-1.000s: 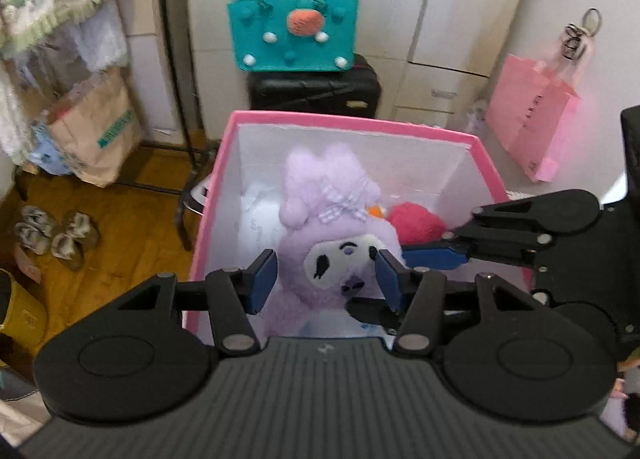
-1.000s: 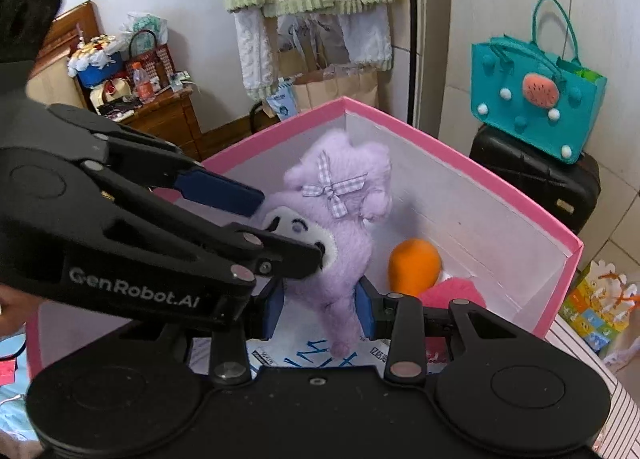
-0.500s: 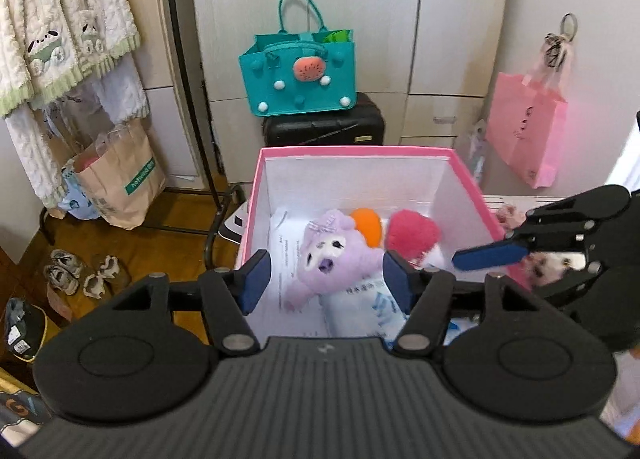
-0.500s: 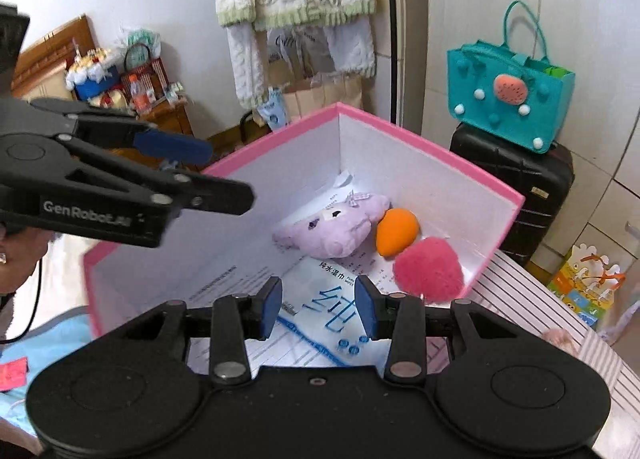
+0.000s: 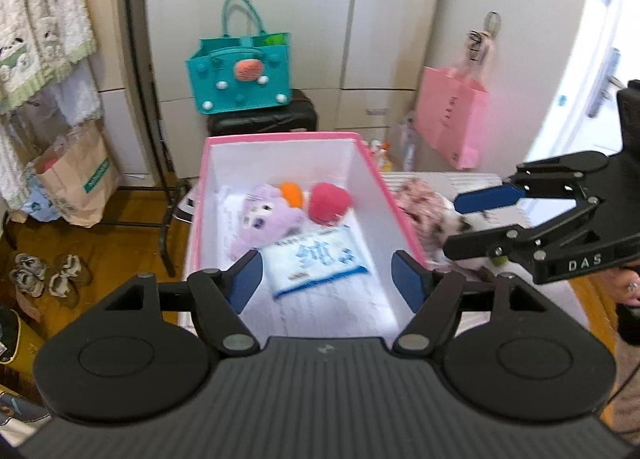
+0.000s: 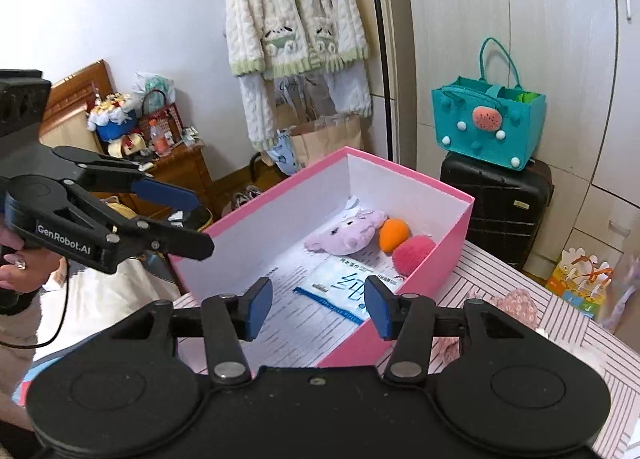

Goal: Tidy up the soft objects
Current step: 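Withdraw the left gripper from the box back over the bed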

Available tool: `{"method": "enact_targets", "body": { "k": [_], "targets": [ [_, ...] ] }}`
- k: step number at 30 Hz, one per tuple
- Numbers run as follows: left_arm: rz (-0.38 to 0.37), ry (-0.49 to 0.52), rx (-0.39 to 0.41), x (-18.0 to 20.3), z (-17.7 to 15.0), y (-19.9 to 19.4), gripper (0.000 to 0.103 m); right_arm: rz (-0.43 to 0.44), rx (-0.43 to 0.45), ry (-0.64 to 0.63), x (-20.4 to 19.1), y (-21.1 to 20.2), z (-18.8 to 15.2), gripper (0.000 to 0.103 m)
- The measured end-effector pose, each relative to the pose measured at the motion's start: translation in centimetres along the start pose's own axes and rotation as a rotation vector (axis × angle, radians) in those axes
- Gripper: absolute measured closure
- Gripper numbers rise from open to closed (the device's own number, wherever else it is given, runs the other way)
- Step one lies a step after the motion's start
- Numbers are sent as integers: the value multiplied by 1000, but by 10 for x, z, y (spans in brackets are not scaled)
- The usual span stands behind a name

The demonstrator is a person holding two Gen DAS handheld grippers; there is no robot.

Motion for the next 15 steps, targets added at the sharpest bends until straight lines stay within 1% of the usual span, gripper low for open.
{"method": "enact_targets", "body": {
  "k": [3, 6, 9, 12, 15],
  "targets": [
    [-37, 6, -10, 14, -5, -14, 31, 0, 21, -12, -7, -21, -4, 39],
    [-98, 33, -1, 34, -15, -31, 29, 13, 38, -56, -15, -43, -13, 39],
    [-143, 74, 12, 55, -27, -46, 27, 4, 65, -69, -22, -64, -24, 35],
    [-162, 127, 21, 76, -36, -55, 26, -20, 98, -97, -26, -86, -36, 30],
    [-165, 185, 16, 96, -43, -57, 26, -40, 120, -135, -27, -105, -50, 30]
  ]
}}
Point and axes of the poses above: each gripper's, at about its wrist camera, not at the fingertips, and y roughly the way its jaws point, x to its right, z to its top, the point moved 2 cm from there along y, roughly the way its jaws point, and after that the axes turned 6 degrees about x, right-handed, at the moved point
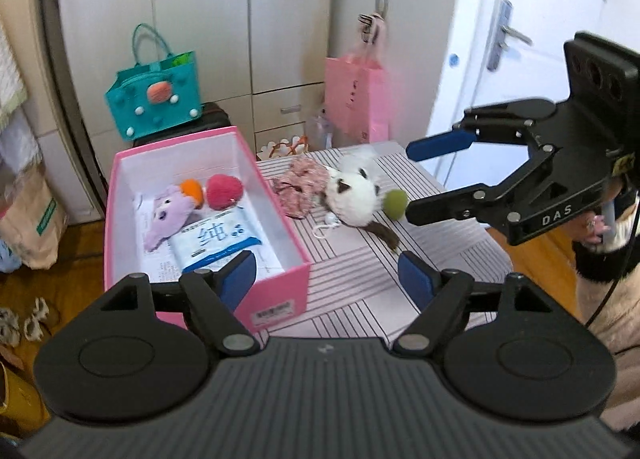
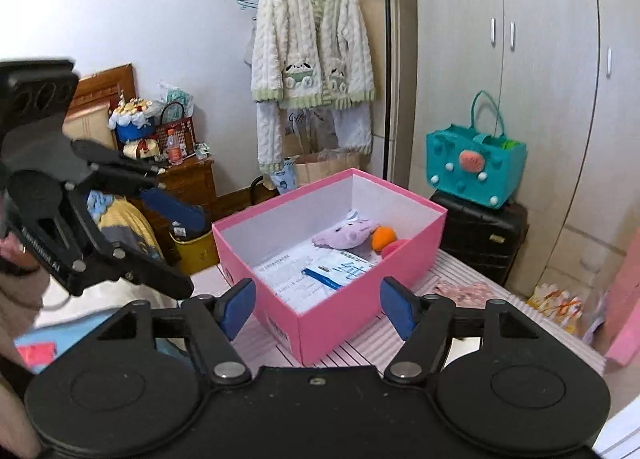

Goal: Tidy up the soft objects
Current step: 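Withdraw the left gripper from the box back over the bed, then grasp the green egg-shaped sponge with the right gripper while the left gripper grasps the white mesh puff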

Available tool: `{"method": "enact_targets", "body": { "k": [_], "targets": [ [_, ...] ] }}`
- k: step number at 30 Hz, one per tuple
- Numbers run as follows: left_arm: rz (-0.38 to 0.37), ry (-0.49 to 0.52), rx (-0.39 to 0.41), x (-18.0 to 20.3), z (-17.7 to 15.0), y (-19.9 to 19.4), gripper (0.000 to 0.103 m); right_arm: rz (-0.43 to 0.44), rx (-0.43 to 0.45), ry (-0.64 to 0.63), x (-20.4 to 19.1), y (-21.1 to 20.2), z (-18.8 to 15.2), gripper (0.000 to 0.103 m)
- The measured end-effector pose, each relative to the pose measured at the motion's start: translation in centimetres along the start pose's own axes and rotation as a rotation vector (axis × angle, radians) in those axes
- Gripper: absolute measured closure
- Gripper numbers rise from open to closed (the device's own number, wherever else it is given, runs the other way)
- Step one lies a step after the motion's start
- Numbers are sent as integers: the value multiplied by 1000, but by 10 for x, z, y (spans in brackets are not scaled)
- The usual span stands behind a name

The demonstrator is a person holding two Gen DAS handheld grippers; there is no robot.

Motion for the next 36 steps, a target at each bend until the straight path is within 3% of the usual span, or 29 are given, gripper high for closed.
{"method": "enact_targets", "body": {
  "k": [14, 24, 29, 36],
  "targets": [
    [-125, 62, -57, 48, -14, 43, 25, -143, -1, 74, 32, -50, -64, 27],
    [-147, 35, -71, 56, -16, 97, 25, -199, 3, 129, 79, -33, -107, 26],
    [-115, -2, -67, 51, -9, 126, 25, -250, 26, 137, 110, -16, -127, 26],
    [-10, -35, -6, 43, 10, 167, 25, -287, 15, 132, 145, 10, -144, 26]
  ]
}}
Point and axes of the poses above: each gripper's, at about its wrist camera, not at the fingertips, and y roughly the way its jaws point, x to its right, z to its top, the point moved 2 cm from there along y, roughly the way its jaws point, and after that the axes turned 6 degrees about x, right-handed, at the moved point
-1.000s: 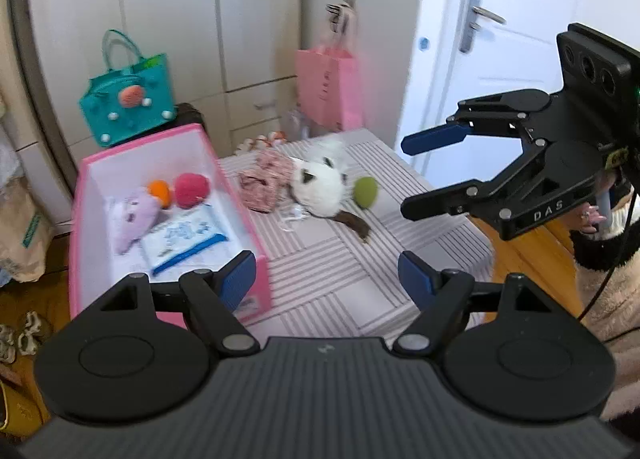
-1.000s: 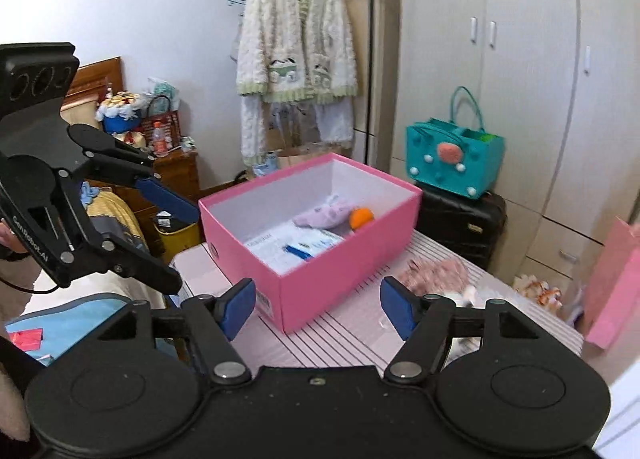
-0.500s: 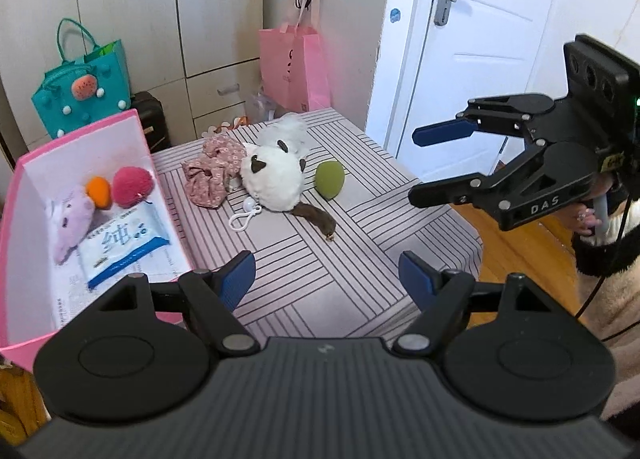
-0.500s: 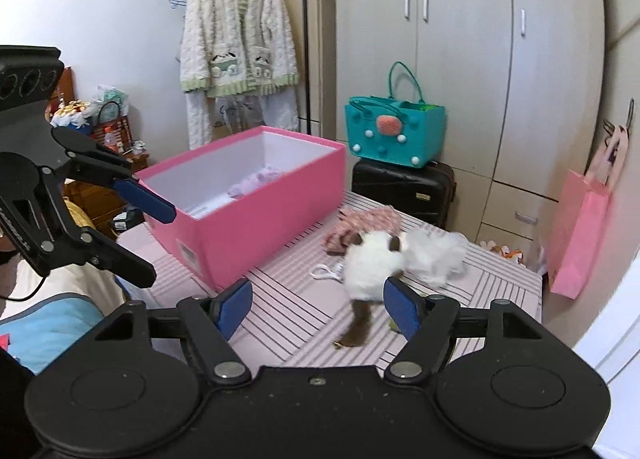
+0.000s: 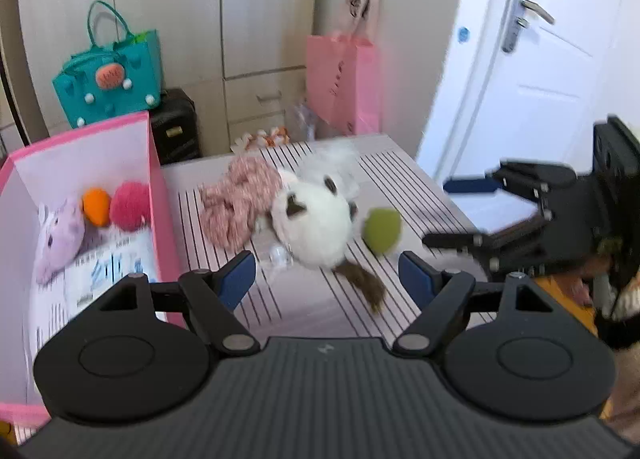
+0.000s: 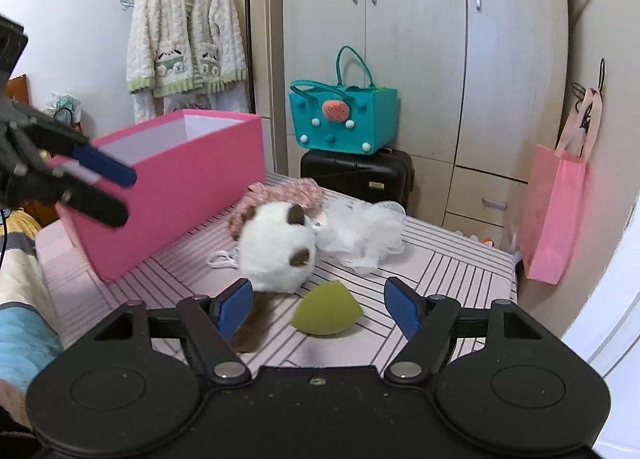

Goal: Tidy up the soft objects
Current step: 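Grasp the green egg-shaped sponge with the right gripper while the left gripper grasps the white mesh puff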

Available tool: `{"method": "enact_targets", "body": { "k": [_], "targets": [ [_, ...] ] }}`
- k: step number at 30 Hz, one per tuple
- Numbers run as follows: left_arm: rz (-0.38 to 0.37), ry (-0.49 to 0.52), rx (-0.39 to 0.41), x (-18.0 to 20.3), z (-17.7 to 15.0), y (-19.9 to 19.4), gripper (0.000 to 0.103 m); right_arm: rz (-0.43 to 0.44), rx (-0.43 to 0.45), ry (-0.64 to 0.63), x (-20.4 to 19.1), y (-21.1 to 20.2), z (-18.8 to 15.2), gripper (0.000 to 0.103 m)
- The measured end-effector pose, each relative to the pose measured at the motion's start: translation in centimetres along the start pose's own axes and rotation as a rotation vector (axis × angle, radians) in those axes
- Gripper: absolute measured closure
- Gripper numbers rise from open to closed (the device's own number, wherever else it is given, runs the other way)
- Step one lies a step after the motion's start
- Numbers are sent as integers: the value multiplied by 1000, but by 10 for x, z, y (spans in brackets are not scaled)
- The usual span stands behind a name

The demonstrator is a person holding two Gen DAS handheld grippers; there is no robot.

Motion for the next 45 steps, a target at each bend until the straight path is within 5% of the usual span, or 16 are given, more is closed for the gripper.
{"method": "enact_targets", "body": {
  "k": [13, 17, 22, 31, 33, 37, 41, 45],
  "targets": [
    [41, -36, 69, 34, 30, 90, 27, -4, -29, -123, 0, 46, -21, 26],
    [10, -22, 10, 37, 39, 133, 35, 15, -44, -69, 8, 57, -21, 30],
    [57, -47, 4, 31, 42, 169, 35, 76, -23, -6, 20, 53, -21, 49],
    [122, 61, -66, 44, 51, 205, 35, 50, -28, 35, 37, 45, -25, 50],
    [132, 48, -93, 42, 49, 212, 45, 57, -28, 41, 37, 45, -25, 49],
    [152, 1, -147, 32, 43, 225, 82, 65, -24, 54, 37, 45, -25, 49],
    [148, -14, -128, 29, 38, 221, 94, 65, -22, 59, 41, 47, -26, 49],
    [133, -68, -79, 26, 39, 207, 96, 49, -21, 74, 42, 47, -26, 52]
  ]
}}
Point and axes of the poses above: each gripper's, at about its wrist camera, not at the fingertips, and y roughly the way its jaws point, x to its right, z to its top, the point moved 2 cm from there along y, roughly the way its jaws point, and after that the axes turned 6 degrees about x, right-handed, at the moved point
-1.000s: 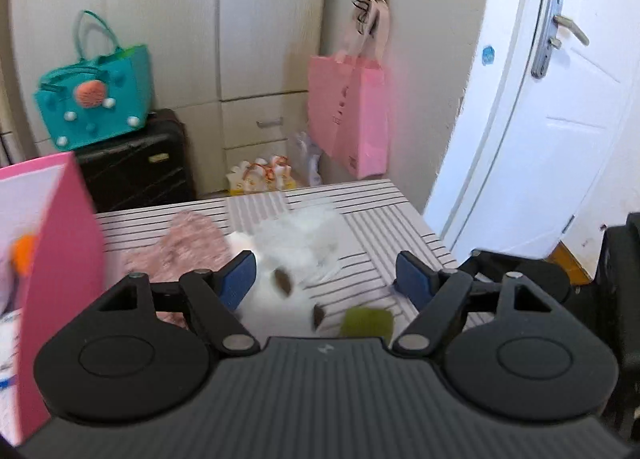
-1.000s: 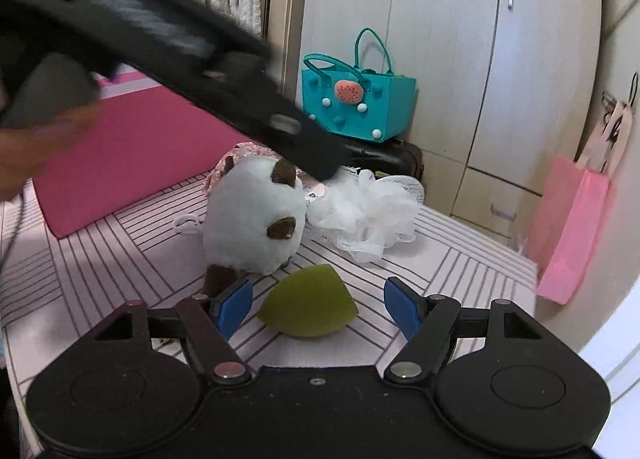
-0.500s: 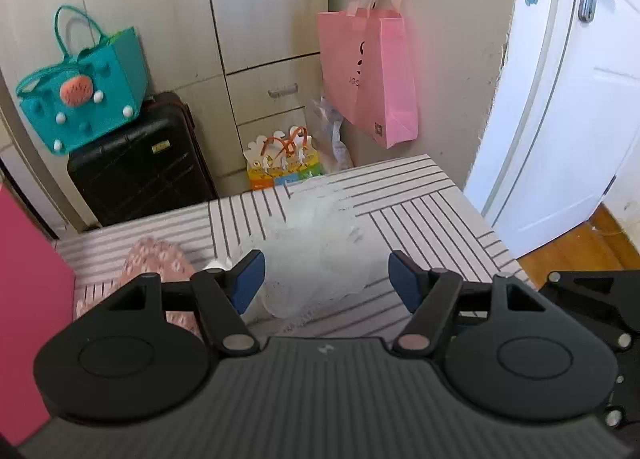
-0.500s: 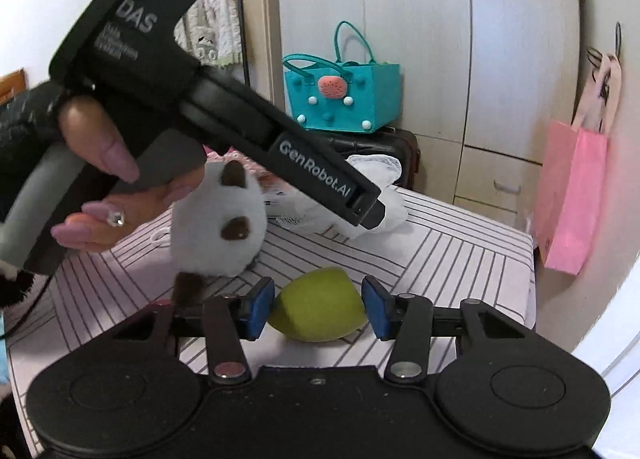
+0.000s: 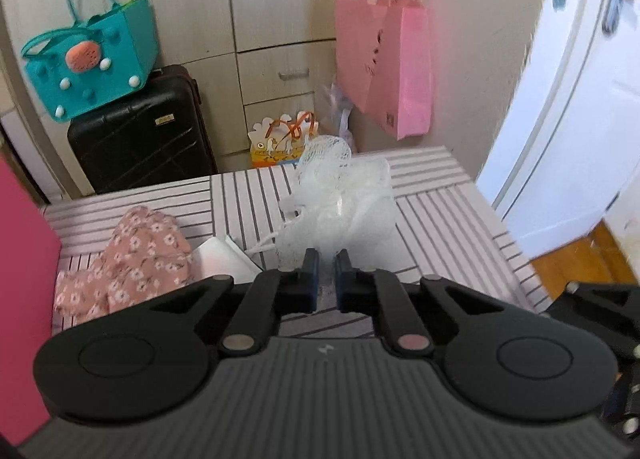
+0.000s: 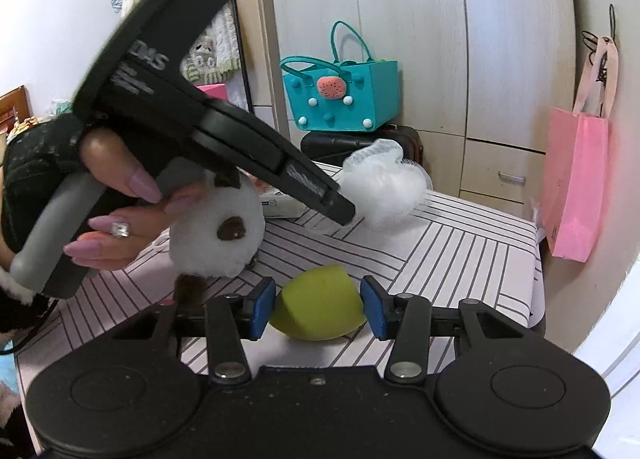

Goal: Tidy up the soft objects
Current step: 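Grasp the green egg-shaped sponge with the right gripper while the left gripper grasps the white mesh puff, then lift the white mesh puff with the left gripper while the right gripper holds the green sponge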

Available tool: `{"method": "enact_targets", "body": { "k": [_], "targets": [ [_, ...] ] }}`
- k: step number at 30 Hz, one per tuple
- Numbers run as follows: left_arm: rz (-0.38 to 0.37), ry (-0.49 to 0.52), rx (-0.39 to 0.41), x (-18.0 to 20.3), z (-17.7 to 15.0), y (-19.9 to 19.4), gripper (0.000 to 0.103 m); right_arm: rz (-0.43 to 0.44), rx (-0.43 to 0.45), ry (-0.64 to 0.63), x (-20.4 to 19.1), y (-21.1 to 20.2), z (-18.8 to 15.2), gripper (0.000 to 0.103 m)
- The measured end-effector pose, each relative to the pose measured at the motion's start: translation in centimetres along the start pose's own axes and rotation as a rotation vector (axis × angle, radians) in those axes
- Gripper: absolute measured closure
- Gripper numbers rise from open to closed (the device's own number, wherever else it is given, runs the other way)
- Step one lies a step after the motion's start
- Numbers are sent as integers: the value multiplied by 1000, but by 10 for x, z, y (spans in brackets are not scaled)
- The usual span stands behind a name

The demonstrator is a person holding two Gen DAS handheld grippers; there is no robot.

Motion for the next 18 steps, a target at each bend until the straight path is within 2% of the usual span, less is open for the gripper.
{"method": "enact_targets", "body": {
  "k": [6, 18],
  "targets": [
    [-63, -75, 61, -10, -4, -28, 96, -47, -13, 49, -2, -3, 2, 54],
    [-121, -60, 144, -9, -15, -78, 96, -119, -18, 84, -5, -22, 8, 54]
  ]
}}
Point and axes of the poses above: each gripper's, at about its wrist camera, not at the fingertips, and y roughly the way its jaws point, x to its right, z to its top, the point moved 2 cm from there along y, roughly the way its jaws point, and after that the axes turned 6 degrees about x, right-handed, at the moved point
